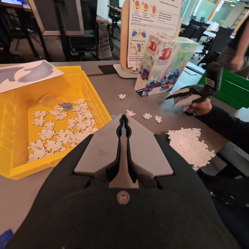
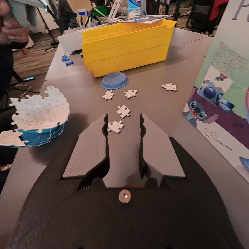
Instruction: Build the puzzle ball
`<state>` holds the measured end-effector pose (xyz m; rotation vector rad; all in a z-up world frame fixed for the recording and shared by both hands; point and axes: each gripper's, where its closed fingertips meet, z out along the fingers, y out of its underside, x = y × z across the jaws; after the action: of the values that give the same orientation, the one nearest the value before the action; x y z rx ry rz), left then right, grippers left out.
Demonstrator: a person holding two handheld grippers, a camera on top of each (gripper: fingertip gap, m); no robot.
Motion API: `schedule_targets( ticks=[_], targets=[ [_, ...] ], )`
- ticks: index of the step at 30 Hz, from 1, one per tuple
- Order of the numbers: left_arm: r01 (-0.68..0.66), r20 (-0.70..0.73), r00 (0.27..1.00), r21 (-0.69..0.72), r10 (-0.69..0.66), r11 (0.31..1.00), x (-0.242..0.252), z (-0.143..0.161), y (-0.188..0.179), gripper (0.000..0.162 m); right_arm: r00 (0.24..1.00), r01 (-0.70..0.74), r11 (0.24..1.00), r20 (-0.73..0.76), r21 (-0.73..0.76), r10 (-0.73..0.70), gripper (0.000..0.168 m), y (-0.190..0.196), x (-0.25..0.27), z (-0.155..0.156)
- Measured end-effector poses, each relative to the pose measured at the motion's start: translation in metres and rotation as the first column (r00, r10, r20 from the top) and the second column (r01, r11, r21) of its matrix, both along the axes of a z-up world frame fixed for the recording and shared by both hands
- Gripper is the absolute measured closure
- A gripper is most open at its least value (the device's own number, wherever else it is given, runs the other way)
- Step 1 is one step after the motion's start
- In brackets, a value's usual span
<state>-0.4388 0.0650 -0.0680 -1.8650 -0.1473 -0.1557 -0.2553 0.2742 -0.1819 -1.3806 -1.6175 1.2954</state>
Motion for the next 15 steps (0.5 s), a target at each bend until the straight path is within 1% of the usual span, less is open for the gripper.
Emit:
schedule_targets(
  ticks=[2, 5, 8, 11, 15],
  targets=[
    [-0.017, 0.035, 0.999, -0.002, 0.017, 1.0, -0.01, -0.008, 0.007, 0.162, 0.999, 0.04, 0.999, 0.002, 0.021, -0.04, 0.123, 0.006, 0.0, -0.001],
    [0.001, 0.048, 0.999, 0.001, -0.001, 1.0, -0.014, -0.018, 0.018, 0.162, 0.998, 0.064, 0.996, 0.01, 0.059, -0.064, 0.125, 0.01, -0.001, -0.003],
    [0.015, -0.018, 1.0, 0.066, -0.013, 0.998, -0.014, -0.013, 0.027, 0.162, 0.998, 0.056, 0.996, 0.022, 0.064, -0.058, 0.126, 0.007, -0.002, -0.005],
    [0.02, -0.11, 0.994, 0.06, -0.013, 0.998, -0.011, -0.018, 0.037, 0.162, 0.999, 0.033, 0.999, 0.037, 0.035, -0.034, 0.127, 0.003, -0.004, -0.007],
    [0.077, -0.111, 0.991, 0.035, -0.073, 0.996, -0.004, -0.029, 0.052, 0.162, 0.999, 0.019, 1.0, 0.034, 0.004, -0.019, 0.128, 0.002, -0.004, -0.005]
  ],
)
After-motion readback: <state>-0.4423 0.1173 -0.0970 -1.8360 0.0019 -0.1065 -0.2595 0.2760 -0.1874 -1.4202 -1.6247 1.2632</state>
